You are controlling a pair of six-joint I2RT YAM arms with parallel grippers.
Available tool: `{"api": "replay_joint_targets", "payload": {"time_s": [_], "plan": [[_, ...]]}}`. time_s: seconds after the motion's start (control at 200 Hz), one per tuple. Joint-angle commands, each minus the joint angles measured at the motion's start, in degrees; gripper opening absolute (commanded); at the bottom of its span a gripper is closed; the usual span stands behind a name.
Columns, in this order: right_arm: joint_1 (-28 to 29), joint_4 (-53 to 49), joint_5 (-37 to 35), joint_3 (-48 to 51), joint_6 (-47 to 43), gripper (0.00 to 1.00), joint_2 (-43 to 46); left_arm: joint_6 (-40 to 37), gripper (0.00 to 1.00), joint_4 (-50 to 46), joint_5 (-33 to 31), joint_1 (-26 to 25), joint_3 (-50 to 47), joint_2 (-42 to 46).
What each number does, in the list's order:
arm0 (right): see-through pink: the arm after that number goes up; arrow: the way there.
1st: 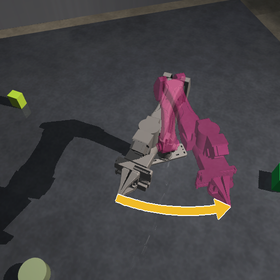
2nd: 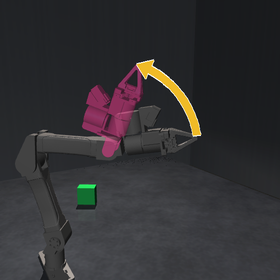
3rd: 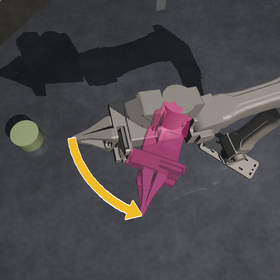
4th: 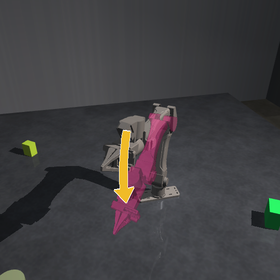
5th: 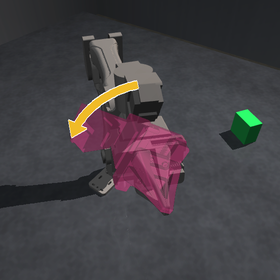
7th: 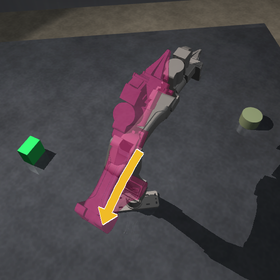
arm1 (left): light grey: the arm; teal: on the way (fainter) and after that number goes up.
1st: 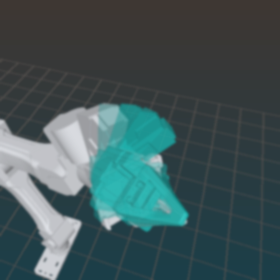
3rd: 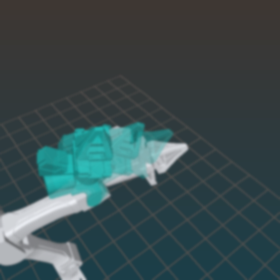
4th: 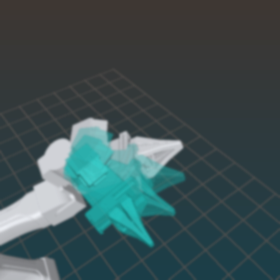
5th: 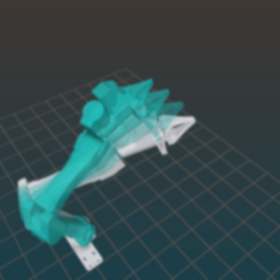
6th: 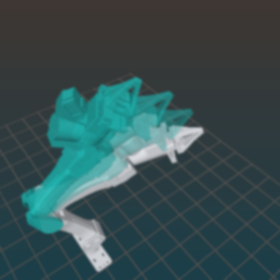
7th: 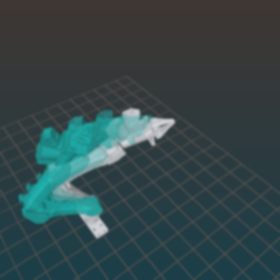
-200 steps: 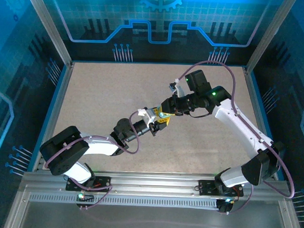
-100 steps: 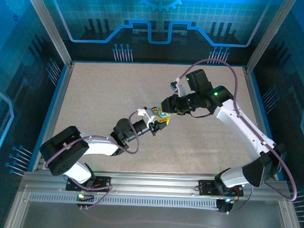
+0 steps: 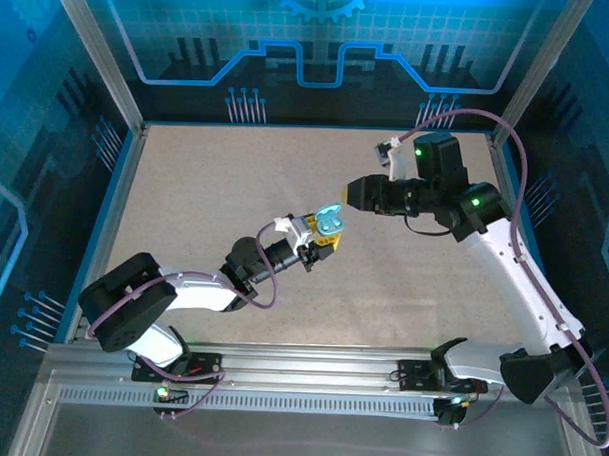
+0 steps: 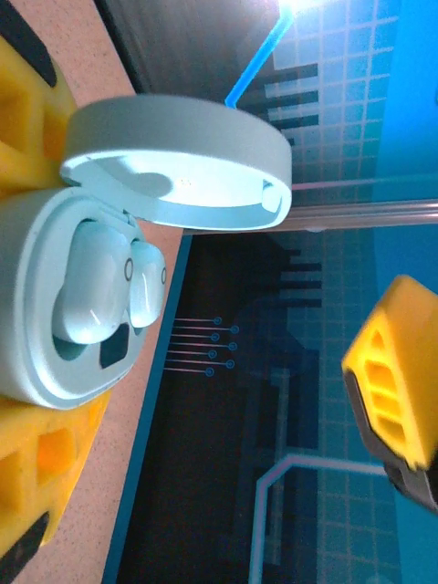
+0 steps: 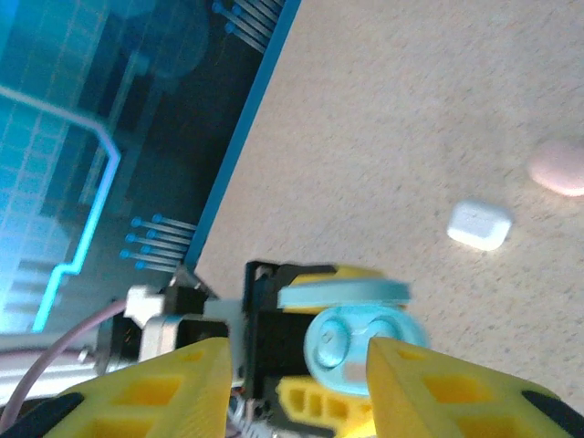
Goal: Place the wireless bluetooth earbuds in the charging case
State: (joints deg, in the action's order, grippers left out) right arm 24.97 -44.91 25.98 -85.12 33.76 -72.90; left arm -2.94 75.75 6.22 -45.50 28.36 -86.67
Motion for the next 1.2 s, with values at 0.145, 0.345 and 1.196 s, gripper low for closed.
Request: {"api": "replay_joint_targets", "payload": {"time_s": [0.145, 0.345, 1.196], "plan": [[-0.48, -6.53, -0.22, -8.17, -3.42, 0.47, -11.08, 1.66, 0.37, -1.32, 4.64, -0.21, 1.22, 3.74], [0.09, -9.56, 6.22, -7.54, -8.24, 0.49, -12.65, 1.6, 0.37, -2.18, 3.54, -0.21, 1.68, 4.96], [-5.65, 5.92, 37.09, 11.21, -1.11, 0.46, -6.46, 4.34, 0.39, -4.54, 6.97, -0.27, 4.42, 7.15]]}}
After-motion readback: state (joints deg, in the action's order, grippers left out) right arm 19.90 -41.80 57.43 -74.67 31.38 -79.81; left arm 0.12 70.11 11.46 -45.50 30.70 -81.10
